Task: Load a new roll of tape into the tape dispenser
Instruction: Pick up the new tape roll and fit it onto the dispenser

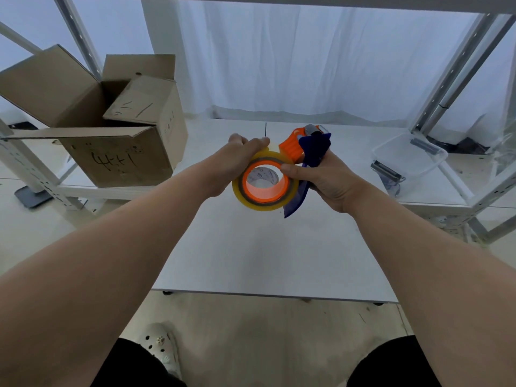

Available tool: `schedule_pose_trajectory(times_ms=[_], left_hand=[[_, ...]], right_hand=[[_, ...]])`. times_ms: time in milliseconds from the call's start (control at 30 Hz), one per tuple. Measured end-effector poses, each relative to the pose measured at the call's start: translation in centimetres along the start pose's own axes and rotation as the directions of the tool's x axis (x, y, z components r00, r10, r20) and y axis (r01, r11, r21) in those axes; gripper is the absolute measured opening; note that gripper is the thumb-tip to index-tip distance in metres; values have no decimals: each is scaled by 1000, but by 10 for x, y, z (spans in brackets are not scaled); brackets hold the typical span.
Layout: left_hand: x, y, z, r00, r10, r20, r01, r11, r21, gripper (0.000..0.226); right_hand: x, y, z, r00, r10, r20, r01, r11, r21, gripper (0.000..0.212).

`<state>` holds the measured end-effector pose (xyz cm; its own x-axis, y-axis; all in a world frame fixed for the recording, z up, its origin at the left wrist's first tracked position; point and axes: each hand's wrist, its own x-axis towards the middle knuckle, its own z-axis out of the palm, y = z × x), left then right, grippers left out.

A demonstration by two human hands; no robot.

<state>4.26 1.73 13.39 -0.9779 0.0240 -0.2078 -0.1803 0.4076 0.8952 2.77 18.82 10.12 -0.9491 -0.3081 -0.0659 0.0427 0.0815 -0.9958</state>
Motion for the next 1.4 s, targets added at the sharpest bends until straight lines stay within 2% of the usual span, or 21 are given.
schedule_pose_trajectory(times_ms=[100, 167, 233, 300, 400, 500, 600, 667, 733, 800, 867, 900, 967, 1067, 1133, 1300, 1400], left_hand=[[0, 4, -1, 1000, -4, -22, 6, 997, 72, 39], [0, 4, -2, 1000, 6, 4, -6, 1000, 12, 36], [-1, 0, -2, 995, 95, 4, -95, 995, -25, 32], [0, -4, -2, 973, 228, -36, -227, 974, 27, 32], [0, -6, -1, 934, 345, -94, -330, 932, 147, 34], [0, -4, -3, 911, 390, -133, -326, 879, 347, 41], [0, -1, -4, 894, 441, -76, -301, 718, 628, 43], [0, 1, -4, 874, 480, -78, -293, 648, 703, 34], [3, -1, -4, 879, 460, -128, -243, 662, 709, 30], [7, -7, -5, 914, 372, -163, -139, 663, 736, 37], [8, -12, -6, 939, 303, -162, -64, 620, 782, 45], [7, -13, -5, 937, 316, -146, -81, 605, 792, 44], [2, -10, -1, 898, 434, -66, -243, 617, 748, 31], [-6, 0, 4, 817, 564, 120, -464, 520, 717, 39], [-6, 1, 5, 812, 563, 156, -468, 466, 751, 38], [-6, -1, 12, 844, 521, 129, -384, 419, 823, 37], [-4, 1, 13, 885, 451, 115, -335, 445, 831, 46]], right_hand=[[0, -1, -2, 1000, -14, -2, 14, 999, -32, 92], [2, -2, -5, 999, -18, -36, 19, 1000, 19, 77], [2, -4, -3, 996, -7, -89, 13, 998, 58, 72], [3, -4, 1, 988, 26, -155, -11, 995, 96, 69], [6, -4, 2, 967, 54, -248, -16, 988, 153, 70], [7, -5, 2, 951, 27, -308, 13, 992, 128, 72], [6, -4, 2, 948, 23, -318, 15, 993, 118, 72], [5, -4, 2, 951, 35, -307, -3, 994, 105, 70], [5, -4, 2, 955, 47, -292, -18, 995, 102, 65], [5, -3, 2, 958, 34, -283, -14, 997, 72, 61], [3, -1, 0, 961, -10, -277, 13, 1000, 10, 63], [3, -1, 0, 962, -32, -272, 29, 999, -14, 64], [2, -2, -1, 964, -66, -258, 59, 998, -37, 64], [0, -5, 1, 969, -116, -220, 98, 991, -94, 64], [-2, -5, 2, 970, -129, -205, 105, 987, -122, 67], [-2, -5, 3, 966, -147, -212, 99, 970, -220, 74], [-2, -5, 1, 969, -144, -202, 89, 962, -258, 75]])
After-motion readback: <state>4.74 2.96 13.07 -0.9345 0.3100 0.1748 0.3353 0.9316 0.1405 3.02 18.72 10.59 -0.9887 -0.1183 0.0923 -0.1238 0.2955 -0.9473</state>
